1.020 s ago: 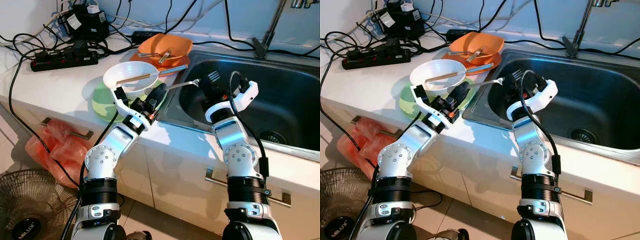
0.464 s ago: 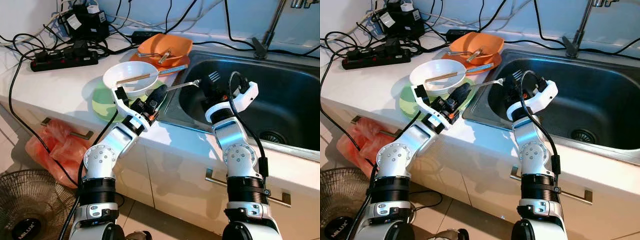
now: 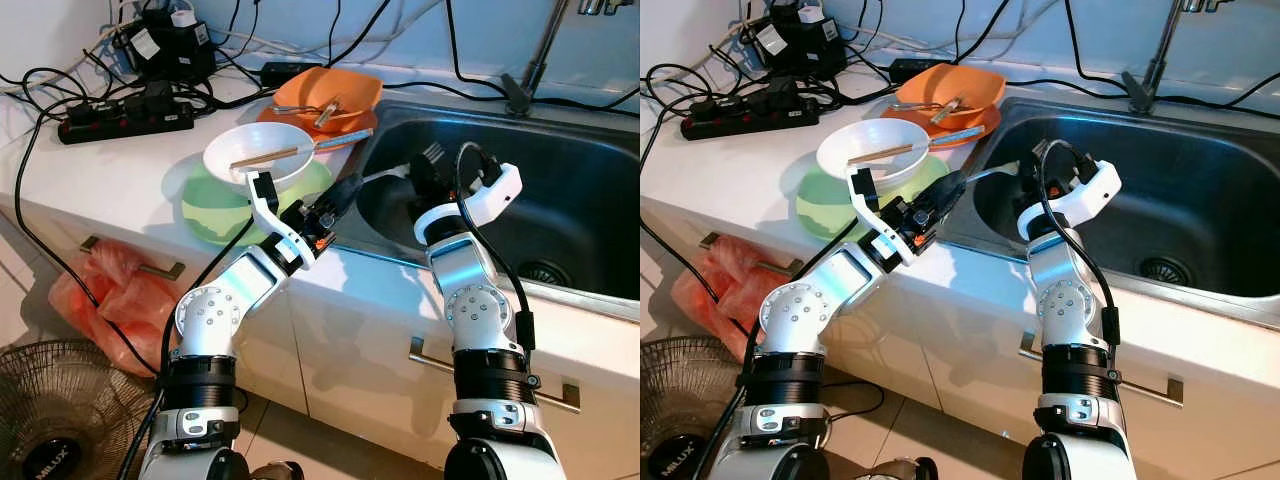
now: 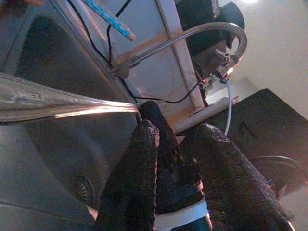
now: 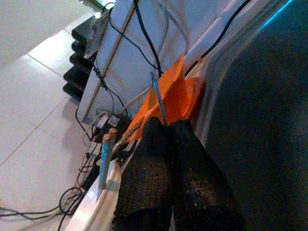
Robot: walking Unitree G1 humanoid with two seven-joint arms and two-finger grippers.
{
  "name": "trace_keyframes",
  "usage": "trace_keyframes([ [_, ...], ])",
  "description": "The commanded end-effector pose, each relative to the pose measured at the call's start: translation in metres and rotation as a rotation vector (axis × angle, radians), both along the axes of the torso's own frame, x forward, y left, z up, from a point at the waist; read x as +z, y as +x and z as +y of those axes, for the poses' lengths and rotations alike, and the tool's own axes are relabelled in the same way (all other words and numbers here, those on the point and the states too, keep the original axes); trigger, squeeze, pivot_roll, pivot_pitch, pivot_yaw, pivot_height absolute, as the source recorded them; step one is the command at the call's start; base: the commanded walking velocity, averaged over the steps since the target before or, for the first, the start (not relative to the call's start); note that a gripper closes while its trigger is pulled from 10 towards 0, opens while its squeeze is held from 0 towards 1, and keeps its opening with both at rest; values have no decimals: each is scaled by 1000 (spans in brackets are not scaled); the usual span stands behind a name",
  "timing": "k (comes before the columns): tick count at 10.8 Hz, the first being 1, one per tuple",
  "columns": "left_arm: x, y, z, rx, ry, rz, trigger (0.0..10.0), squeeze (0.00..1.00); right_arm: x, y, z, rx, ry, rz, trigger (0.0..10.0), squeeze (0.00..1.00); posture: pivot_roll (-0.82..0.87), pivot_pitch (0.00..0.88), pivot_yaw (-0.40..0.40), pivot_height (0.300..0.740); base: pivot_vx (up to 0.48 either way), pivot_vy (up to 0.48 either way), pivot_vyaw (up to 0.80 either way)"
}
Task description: Kitchen organization
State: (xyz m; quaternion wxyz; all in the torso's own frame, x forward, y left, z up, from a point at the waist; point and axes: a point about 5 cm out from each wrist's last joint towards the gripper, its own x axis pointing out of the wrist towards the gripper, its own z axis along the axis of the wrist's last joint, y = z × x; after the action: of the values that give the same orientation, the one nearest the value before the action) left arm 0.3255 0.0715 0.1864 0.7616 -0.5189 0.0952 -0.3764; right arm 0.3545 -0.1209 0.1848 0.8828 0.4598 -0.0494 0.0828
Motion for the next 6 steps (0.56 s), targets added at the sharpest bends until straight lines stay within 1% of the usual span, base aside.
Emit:
trace_keyframes([
  [1, 4, -2, 1, -8, 18, -25, 10000, 1000, 10, 5, 3, -16, 3, -16, 0, 0, 64, 51, 97, 740, 0, 0, 0],
  [2, 3, -3, 2, 0, 62, -39, 10000, 1000, 11, 7, -6, -57, -4, -12, 0, 0, 65, 53, 97, 740, 0, 0, 0],
  [3, 1, -4, 1, 17, 141, -65, 10000, 1000, 12, 9, -14, -90, -10, -8, 0, 0, 67, 55, 98, 740, 0, 0, 0],
  [4, -3, -2, 4, 79, 289, -107, 10000, 1000, 12, 11, -29, -154, -42, -6, 0, 0, 74, 57, 99, 740, 0, 0, 0],
  [5, -4, -2, 6, 101, 350, -140, 10000, 1000, 13, 11, -42, -201, -66, -8, 0, 0, 77, 61, 103, 740, 0, 0, 0],
  [6, -3, -2, 7, 108, 377, -157, 10000, 1000, 13, 11, -49, -230, -90, -9, 0, 0, 78, 63, 105, 740, 0, 0, 0],
])
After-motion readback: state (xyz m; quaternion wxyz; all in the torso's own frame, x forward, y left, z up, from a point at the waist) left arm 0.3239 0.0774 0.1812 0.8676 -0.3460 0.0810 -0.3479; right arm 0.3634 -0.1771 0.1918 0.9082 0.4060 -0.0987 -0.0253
